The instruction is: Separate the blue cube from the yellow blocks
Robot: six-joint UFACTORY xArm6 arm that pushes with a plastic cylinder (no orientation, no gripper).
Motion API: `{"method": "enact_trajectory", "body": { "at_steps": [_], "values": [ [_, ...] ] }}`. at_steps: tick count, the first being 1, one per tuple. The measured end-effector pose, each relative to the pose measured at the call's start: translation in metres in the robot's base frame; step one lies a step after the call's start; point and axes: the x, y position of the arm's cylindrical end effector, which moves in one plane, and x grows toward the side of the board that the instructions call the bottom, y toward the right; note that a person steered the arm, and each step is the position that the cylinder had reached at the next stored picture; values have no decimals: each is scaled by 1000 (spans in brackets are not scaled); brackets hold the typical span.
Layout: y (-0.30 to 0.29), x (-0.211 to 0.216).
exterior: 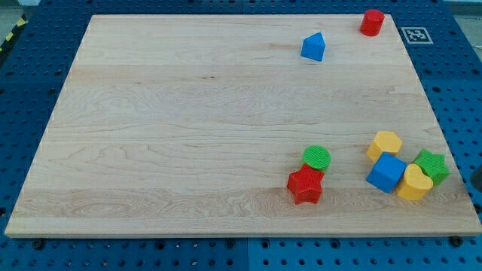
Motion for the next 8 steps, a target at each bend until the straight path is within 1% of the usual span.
{"method": "enact_trajectory", "body": {
  "at_steps": [1, 2, 3, 4, 5, 6, 7, 8],
  "values": [
    [-16, 30],
    [-28, 36],
    [-38, 30],
    [-68, 27],
    [-86, 18],
    [-87, -7],
    [-108, -19],
    [-142, -22]
  ]
}}
